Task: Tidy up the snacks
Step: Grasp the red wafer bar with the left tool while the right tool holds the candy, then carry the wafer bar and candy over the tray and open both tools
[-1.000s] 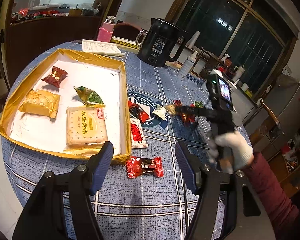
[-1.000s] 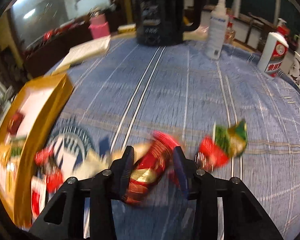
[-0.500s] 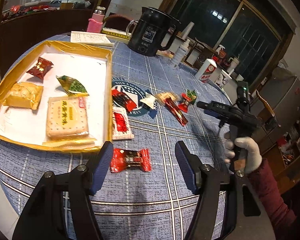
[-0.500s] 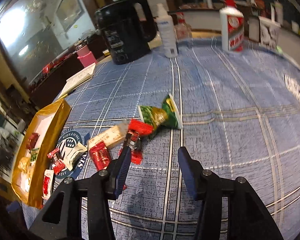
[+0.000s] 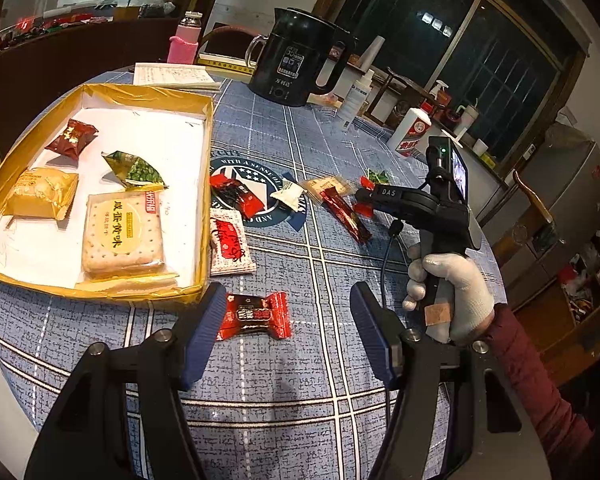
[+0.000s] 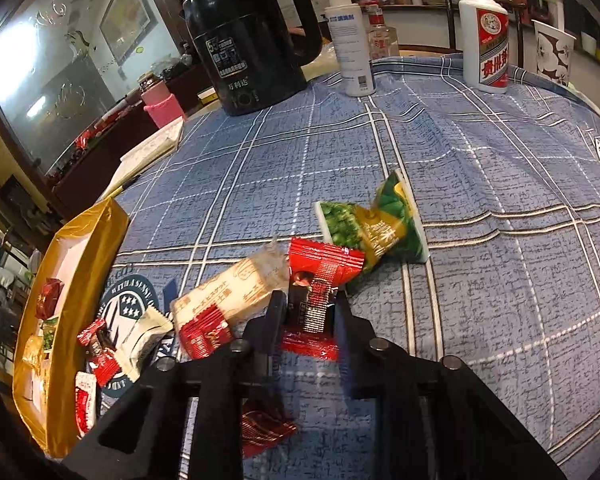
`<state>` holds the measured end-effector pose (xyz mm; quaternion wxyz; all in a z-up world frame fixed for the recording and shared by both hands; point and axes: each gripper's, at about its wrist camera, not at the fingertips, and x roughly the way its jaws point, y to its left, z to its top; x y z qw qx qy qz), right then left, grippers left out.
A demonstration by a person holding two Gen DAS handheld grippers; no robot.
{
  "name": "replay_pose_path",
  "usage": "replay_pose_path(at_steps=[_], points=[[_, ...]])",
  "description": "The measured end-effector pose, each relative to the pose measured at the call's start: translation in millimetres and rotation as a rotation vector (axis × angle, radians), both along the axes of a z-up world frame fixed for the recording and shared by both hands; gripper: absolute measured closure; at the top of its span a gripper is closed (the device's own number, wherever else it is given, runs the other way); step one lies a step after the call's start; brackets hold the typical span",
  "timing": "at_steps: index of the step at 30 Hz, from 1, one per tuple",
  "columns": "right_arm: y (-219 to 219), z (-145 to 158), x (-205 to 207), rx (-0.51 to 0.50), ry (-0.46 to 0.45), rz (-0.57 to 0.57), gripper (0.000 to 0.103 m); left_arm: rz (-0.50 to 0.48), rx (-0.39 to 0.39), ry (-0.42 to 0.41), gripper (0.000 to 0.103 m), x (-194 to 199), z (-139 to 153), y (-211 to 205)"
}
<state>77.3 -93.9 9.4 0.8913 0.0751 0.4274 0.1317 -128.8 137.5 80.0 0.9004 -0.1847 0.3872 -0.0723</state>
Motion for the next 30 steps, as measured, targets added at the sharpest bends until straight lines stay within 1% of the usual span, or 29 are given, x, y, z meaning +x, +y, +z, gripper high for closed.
replay_pose_path(at_steps=[3,6,8,11,12,14,16,18,19,20,23,24,27,28,29,30], points=[[-8.1,1.5,-9.1,0.020,-0.002,0.007,0.081,-0.023,0.004,-0.005,0.040,7.1,4.3,-5.1],[-22.5,5.0,-25.5,0.062,-0.008,0.020,0.081,-0.058,0.012,0.004,0.040,21.8,7.4,-14.6],[-31.9,7.0,-37.5,0.088,-0.020,0.030,0.081,-0.086,-0.004,0.024,0.040,35.7,5.9,-22.5],[-45.6,9.9,-49.0,0.119,-0.049,0.027,0.081,-0.164,-0.043,0.035,0.040,62.6,0.3,-42.3],[-49.4,10.5,-50.3,0.123,-0.057,0.021,0.081,-0.185,-0.035,0.036,0.040,74.0,-2.4,-53.0],[-59.1,10.9,-50.9,0.147,-0.061,0.007,0.081,-0.192,-0.006,0.045,0.041,94.7,-8.1,-71.6],[-67.8,10.5,-50.5,0.180,-0.064,-0.009,0.081,-0.191,0.003,0.065,0.042,114.0,-14.9,-86.4],[-73.7,9.8,-51.1,0.180,-0.076,-0.025,0.081,-0.166,0.048,0.077,0.043,133.0,-20.3,-98.5],[-75.4,9.1,-51.0,0.177,-0.077,-0.030,0.081,-0.158,0.084,0.077,0.043,141.2,-22.1,-105.3],[-78.1,7.8,-51.6,0.185,-0.075,-0.035,0.081,-0.147,0.138,0.080,0.043,152.2,-25.0,-114.0],[-84.8,6.5,-50.5,0.218,-0.068,-0.046,0.081,-0.147,0.202,0.113,0.044,171.2,-36.1,-128.2],[-87.2,6.6,-50.6,0.226,-0.069,-0.049,0.081,-0.149,0.244,0.129,0.046,176.6,-42.1,-135.0],[-90.8,7.5,-50.9,0.242,-0.076,-0.058,0.080,-0.146,0.357,0.162,0.047,187.8,-57.8,-149.4],[-91.3,7.5,-51.0,0.243,-0.077,-0.058,0.080,-0.145,0.390,0.155,0.047,189.3,-60.4,-152.2],[-92.0,7.1,-51.1,0.246,-0.075,-0.059,0.080,-0.149,0.426,0.131,0.047,190.0,-61.3,-154.9],[-91.9,6.5,-51.2,0.247,-0.073,-0.061,0.080,-0.153,0.420,0.125,0.049,190.2,-61.0,-153.2]])
